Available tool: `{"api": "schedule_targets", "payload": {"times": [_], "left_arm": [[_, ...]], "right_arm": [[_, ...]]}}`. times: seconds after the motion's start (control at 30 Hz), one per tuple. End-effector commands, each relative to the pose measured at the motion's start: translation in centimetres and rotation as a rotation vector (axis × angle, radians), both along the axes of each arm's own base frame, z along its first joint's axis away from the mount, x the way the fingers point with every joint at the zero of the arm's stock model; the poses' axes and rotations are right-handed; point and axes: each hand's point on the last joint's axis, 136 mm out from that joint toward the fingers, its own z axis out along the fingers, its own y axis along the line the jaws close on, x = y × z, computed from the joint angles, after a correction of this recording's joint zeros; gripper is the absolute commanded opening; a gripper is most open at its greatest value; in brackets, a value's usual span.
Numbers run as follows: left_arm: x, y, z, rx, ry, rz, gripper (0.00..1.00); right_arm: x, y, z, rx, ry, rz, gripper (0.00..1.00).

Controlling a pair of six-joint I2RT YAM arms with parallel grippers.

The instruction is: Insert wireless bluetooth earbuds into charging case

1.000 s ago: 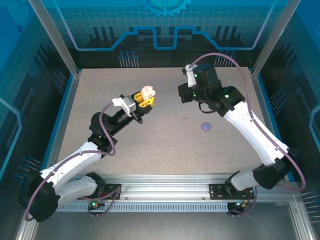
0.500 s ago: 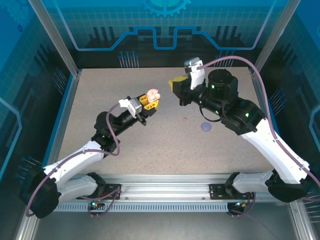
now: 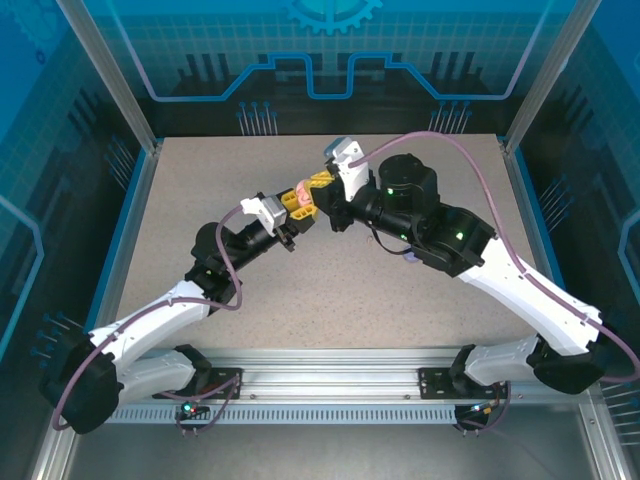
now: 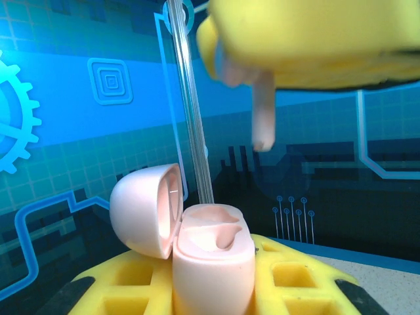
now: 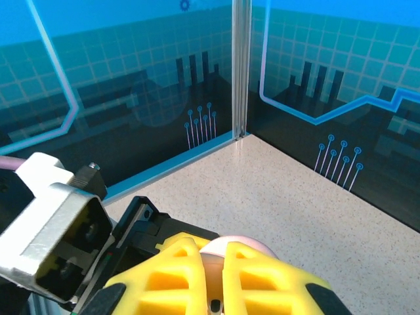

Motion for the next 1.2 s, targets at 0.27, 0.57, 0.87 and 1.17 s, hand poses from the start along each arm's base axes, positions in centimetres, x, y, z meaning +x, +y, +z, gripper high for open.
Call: {"api": "schedule_targets", "payload": {"times": [0.27,0.57,0.87,1.17], "left_arm": [[-0.5,0.0,2.1,-0.025,-0.053,-0.005,0.00],[-0.8,0.1,2.4,-0.024,-0.063,-0.005,0.00],[-1.0,0.2,2.8,-0.026,-0.074,-0.005,0.00],[-1.2,0.1,2.8,-0.024,-0.072,-0.014,0.00]], "right_arm": [[0.3,0.7,-0.3,-0.007,-0.035,0.001,0.09],[0.8,0.6,-1.3,-0.015,-0.008,-0.008,0.08],[1.4,0.2,-2.7,-0.036,0.021,-0.028,0.06],[2.3,-0.4,-2.7,-0.009,0.040,-0.046,0.05]]}}
